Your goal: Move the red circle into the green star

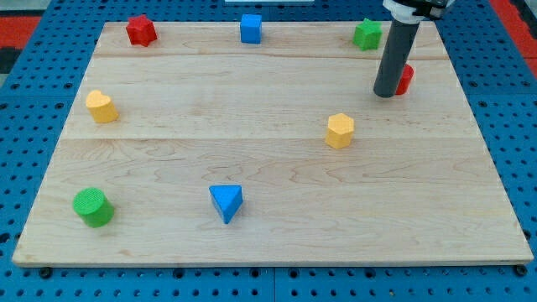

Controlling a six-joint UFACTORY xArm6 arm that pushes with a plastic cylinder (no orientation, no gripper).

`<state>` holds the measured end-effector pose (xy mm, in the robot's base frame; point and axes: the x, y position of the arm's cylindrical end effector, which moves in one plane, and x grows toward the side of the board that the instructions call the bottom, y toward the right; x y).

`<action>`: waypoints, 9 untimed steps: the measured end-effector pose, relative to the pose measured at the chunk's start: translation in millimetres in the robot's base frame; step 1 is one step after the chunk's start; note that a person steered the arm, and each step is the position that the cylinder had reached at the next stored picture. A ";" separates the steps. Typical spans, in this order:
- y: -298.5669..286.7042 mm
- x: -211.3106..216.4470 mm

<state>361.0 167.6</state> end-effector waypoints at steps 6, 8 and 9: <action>37.1 1.5; 8.4 -48.2; 9.2 -66.8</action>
<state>294.2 176.8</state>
